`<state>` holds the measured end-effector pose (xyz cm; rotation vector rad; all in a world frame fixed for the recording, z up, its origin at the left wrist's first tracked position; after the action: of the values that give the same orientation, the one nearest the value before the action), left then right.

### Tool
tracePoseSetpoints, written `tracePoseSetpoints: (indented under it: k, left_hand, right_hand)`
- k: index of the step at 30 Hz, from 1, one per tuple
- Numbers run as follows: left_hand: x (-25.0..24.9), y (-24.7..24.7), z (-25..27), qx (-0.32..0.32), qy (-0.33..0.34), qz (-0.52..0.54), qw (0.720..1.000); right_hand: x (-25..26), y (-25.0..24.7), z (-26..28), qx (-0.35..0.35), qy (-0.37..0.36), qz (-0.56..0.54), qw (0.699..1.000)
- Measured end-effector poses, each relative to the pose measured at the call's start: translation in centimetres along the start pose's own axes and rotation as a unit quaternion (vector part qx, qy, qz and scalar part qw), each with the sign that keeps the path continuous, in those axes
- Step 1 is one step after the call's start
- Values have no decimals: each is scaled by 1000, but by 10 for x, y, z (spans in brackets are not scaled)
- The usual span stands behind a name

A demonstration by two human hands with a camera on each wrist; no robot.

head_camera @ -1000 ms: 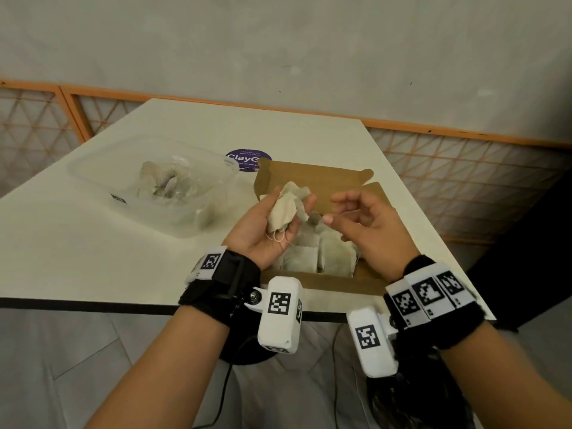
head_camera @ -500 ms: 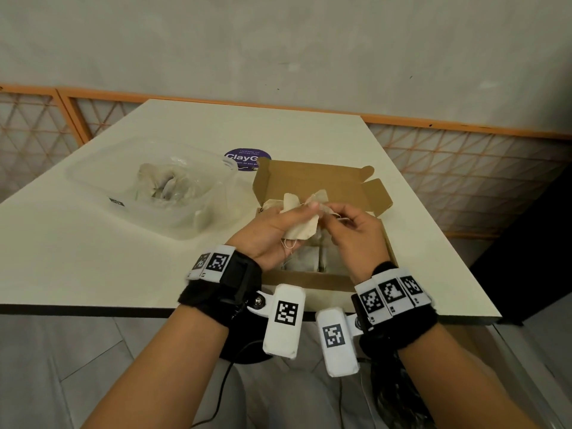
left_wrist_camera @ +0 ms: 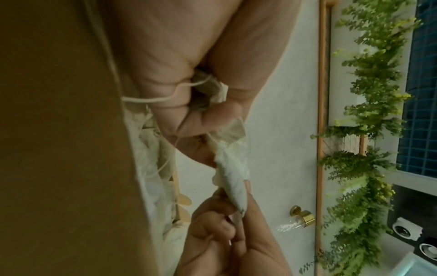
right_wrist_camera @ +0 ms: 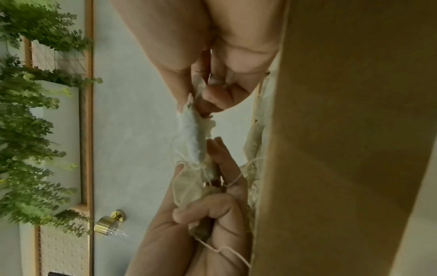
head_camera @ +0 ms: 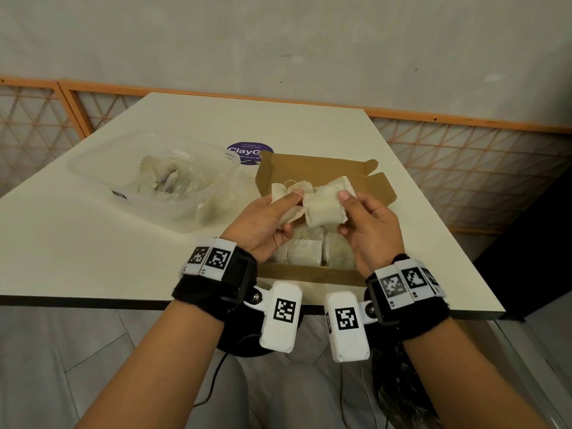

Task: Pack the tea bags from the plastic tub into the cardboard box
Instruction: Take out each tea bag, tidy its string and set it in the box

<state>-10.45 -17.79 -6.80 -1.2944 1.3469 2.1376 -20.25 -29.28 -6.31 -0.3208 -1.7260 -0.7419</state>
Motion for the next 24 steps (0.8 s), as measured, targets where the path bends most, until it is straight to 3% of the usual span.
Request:
tracePoseSetpoints:
  k: [6,11,16,21,24]
  left_hand:
    - [-3,-1,0,-5,10,-27,1000]
    - [1,5,1,18,-2,-136,991]
    - [-9,-3,3,-26,40,-75,996]
    - [-23,-11,5,-64,85,-142,984]
    - [-24,-11,5,-69,87,-202,973]
  right_hand:
    - [3,0,2,-8,7,-97,995]
    - [4,4,1,30,17,-87,996]
    - [4,-7,-1,23,46,-107,993]
    - [24,-7,-4,112,64,60,990]
    - [47,2,-5,167,38,199,965]
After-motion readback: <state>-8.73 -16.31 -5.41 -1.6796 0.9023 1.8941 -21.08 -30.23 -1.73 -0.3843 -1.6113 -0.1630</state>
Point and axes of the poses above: each hand's wrist, its own z-axis away from the middle knuckle, its own y-axis out of the palm, x = y × z, the point moved 5 cm from there along -z, towards the middle knuckle, and after that the axes turned 9 degrees about x, right-handed, at the moved point
